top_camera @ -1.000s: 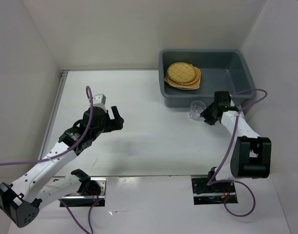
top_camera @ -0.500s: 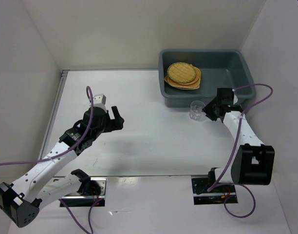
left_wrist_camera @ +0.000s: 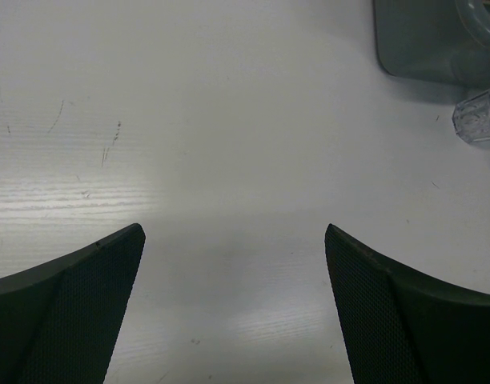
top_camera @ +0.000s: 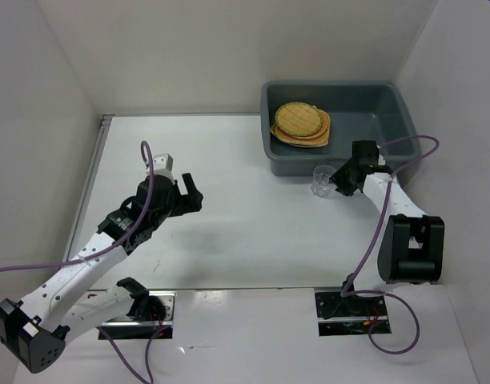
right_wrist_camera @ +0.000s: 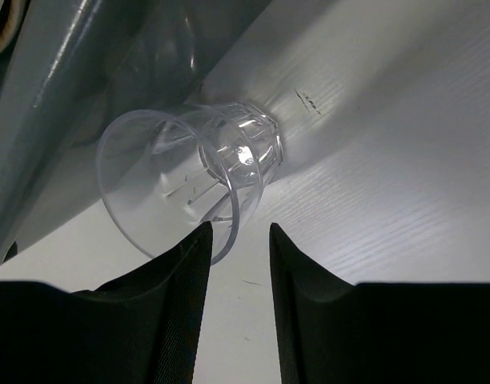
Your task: Place the mixed dishes into the plastic bin
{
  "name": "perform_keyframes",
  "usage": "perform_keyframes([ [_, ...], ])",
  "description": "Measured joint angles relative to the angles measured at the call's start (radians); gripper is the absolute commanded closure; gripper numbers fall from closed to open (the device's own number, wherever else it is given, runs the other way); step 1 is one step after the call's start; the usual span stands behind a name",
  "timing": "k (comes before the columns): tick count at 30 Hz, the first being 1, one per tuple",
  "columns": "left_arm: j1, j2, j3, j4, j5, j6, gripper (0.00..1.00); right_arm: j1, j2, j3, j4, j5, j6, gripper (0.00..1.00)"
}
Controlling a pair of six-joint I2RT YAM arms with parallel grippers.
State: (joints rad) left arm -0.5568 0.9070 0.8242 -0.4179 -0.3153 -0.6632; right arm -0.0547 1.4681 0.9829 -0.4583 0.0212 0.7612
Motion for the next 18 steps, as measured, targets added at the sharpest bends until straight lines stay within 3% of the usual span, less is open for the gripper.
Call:
perform_keyframes([
  [2, 0.000, 0.000, 0.000, 0.000, -0.002, 0.000, 0.00, 0.000, 0.009, 0.000, 0.003, 0.002, 0.000, 0.60],
  [7, 0.000, 0.000, 0.000, 0.000, -0.002, -0.004, 0.00, 0.000, 0.037, 0.000, 0.016, 0.002, -0.007, 0.87],
  [11, 0.000, 0.000, -0.004, 0.002, -0.002, -0.022, 0.00, 0.000, 0.048, 0.000, 0.020, 0.003, -0.013, 1.00],
  [18, 0.000, -0.001, -0.024, 0.010, -0.002, -0.028, 0.00, 0.012, 0.026, 0.000, -0.025, 0.002, -0.035, 1.00],
])
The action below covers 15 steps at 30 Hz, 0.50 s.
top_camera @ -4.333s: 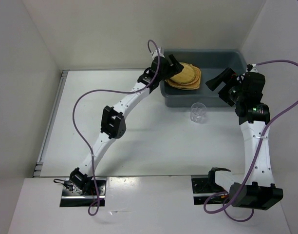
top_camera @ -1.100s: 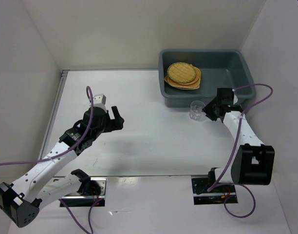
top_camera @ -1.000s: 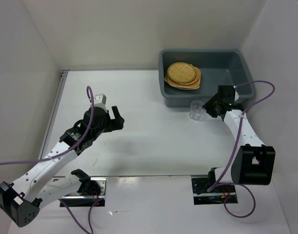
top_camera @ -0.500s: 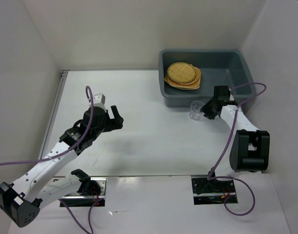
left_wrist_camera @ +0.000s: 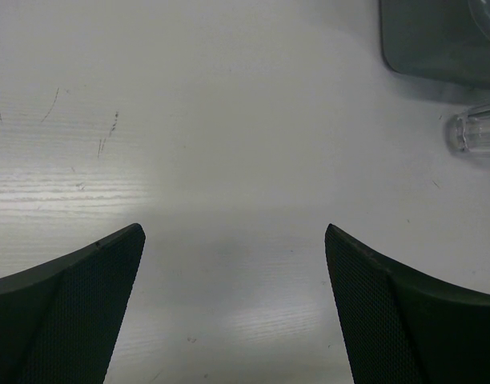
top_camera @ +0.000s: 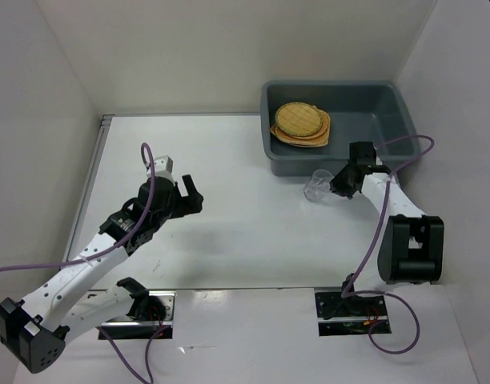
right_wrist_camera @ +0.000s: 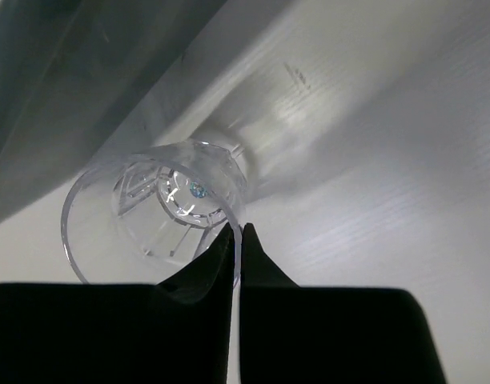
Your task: Place the mixed dishes into the plastic bin
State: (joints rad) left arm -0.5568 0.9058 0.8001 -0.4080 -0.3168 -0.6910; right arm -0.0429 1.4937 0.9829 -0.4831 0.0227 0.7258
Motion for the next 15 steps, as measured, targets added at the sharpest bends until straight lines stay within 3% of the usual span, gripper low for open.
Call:
perform_keyframes([
  [5, 0.000, -0.001, -0.006, 0.011, 0.000, -0.018, 0.00, 0.039, -0.208, 0.007, -0.140, -0.060, -0.014, 1.00],
  [8, 0.000, -0.001, -0.010, 0.015, -0.001, -0.023, 0.00, 0.049, -0.334, 0.100, -0.245, -0.094, -0.022, 1.00],
  [11, 0.000, -0.001, -0.011, 0.019, 0.000, -0.024, 0.00, 0.046, -0.326, 0.298, -0.284, -0.098, -0.037, 1.00],
  [15, 0.000, -0.001, -0.011, 0.020, 0.000, -0.024, 0.00, 0.015, -0.173, 0.585, -0.276, -0.085, -0.063, 1.00],
])
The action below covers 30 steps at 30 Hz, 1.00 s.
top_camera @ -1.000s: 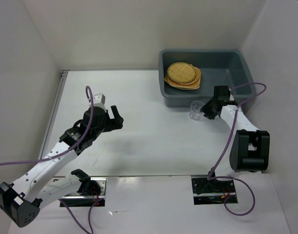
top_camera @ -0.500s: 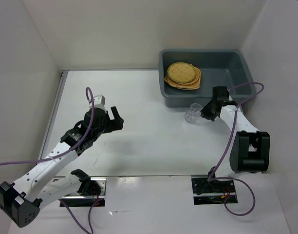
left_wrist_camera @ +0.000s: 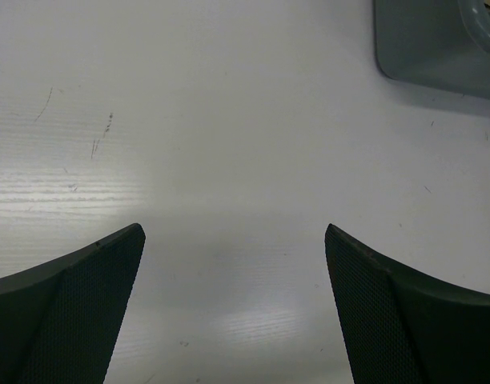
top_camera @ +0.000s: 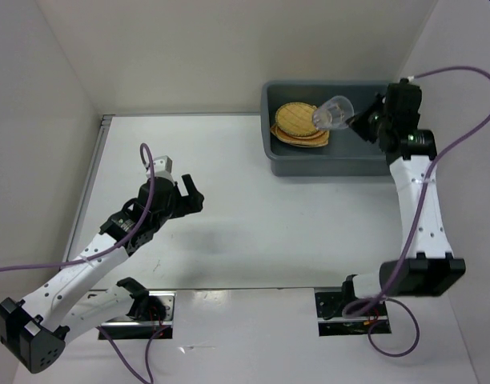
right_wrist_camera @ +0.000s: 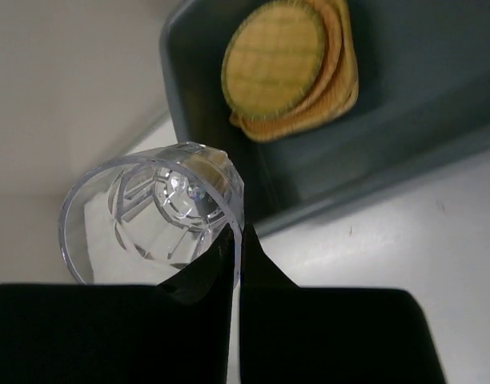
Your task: Place the mixed dishes into the plastic bin
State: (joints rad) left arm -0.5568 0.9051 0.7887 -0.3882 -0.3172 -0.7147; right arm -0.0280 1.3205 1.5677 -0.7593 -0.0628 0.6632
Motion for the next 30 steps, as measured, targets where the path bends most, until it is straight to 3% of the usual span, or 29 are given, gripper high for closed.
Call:
perform_keyframes([
  [5, 0.000, -0.011, -0.010, 0.002, -0.002, -0.001, 0.00, -0.064, 0.270, 0.213, 0.027, 0.048, -0.018, 1.00],
  [12, 0.000, 0.036, -0.010, -0.002, -0.024, -0.002, 0.00, -0.144, 0.551, 0.313, 0.018, 0.114, -0.052, 1.00],
  [17, 0.000, 0.149, -0.010, -0.022, -0.018, 0.000, 0.00, -0.173, 0.685, 0.412, 0.002, 0.182, -0.074, 1.00],
  [30, 0.000, 0.155, -0.010, -0.030, -0.022, 0.000, 0.00, -0.210, 0.970, 0.522, -0.020, 0.205, -0.083, 0.98],
])
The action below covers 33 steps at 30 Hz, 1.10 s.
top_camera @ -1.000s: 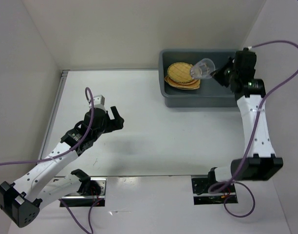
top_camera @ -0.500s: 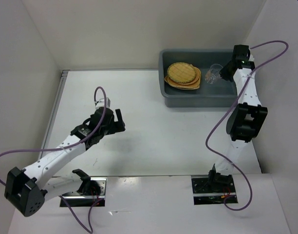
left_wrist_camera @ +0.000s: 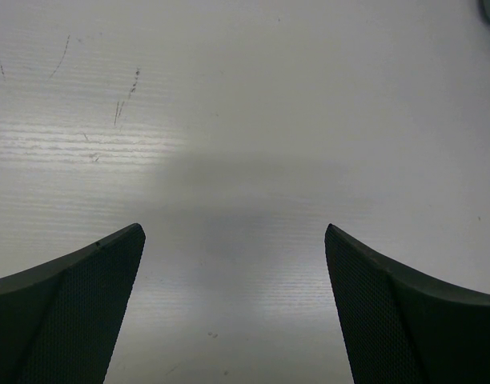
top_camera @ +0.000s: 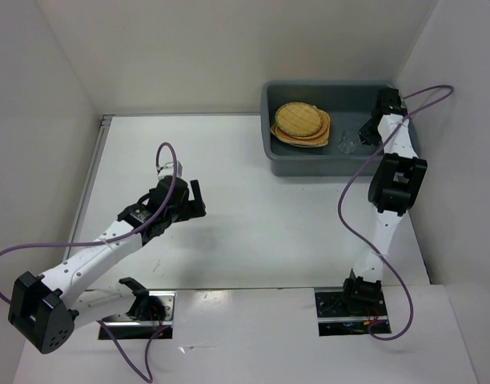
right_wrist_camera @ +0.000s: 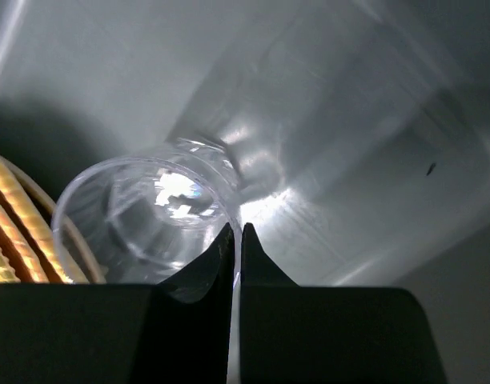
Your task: Place the mixed dishes into the plastic bin
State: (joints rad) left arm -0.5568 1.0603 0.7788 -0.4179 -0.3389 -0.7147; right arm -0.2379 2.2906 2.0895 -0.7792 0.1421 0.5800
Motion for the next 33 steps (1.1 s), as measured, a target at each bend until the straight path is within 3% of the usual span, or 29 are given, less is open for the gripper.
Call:
perform_keyframes([
  [2, 0.000, 0.000, 0.000, 0.000, -0.001, 0.000, 0.00, -0.003, 0.006, 0.014, 0.002, -0.007, 0.000, 0.87],
  [5, 0.000, 0.000, 0.000, -0.001, -0.001, -0.001, 0.00, -0.003, 0.006, 0.016, 0.000, -0.015, 0.002, 0.57],
  [10, 0.000, -0.001, 0.000, 0.000, -0.001, -0.001, 0.00, -0.003, 0.001, 0.016, 0.000, -0.030, 0.001, 0.36],
  [16, 0.000, -0.001, 0.000, 0.000, 0.000, -0.001, 0.00, -0.003, -0.093, 0.015, -0.002, -0.055, -0.006, 0.24],
  [21, 0.000, -0.002, 0.000, -0.001, 0.000, -0.008, 0.00, -0.003, -0.343, -0.059, 0.027, -0.128, -0.020, 0.09],
  [27, 0.000, -0.066, 0.000, -0.001, -0.028, -0.031, 0.00, 0.000, -0.800, -0.454, 0.137, -0.311, -0.059, 0.06],
  [29, 0.000, -0.093, 0.000, 0.003, -0.039, -0.034, 0.00, 0.012, -0.908, -0.593, 0.158, -0.348, -0.071, 0.00],
  [33, 0.000, -0.095, 0.000, 0.007, -0.046, -0.043, 0.00, 0.045, -1.054, -0.848, 0.134, -0.373, -0.097, 0.00],
])
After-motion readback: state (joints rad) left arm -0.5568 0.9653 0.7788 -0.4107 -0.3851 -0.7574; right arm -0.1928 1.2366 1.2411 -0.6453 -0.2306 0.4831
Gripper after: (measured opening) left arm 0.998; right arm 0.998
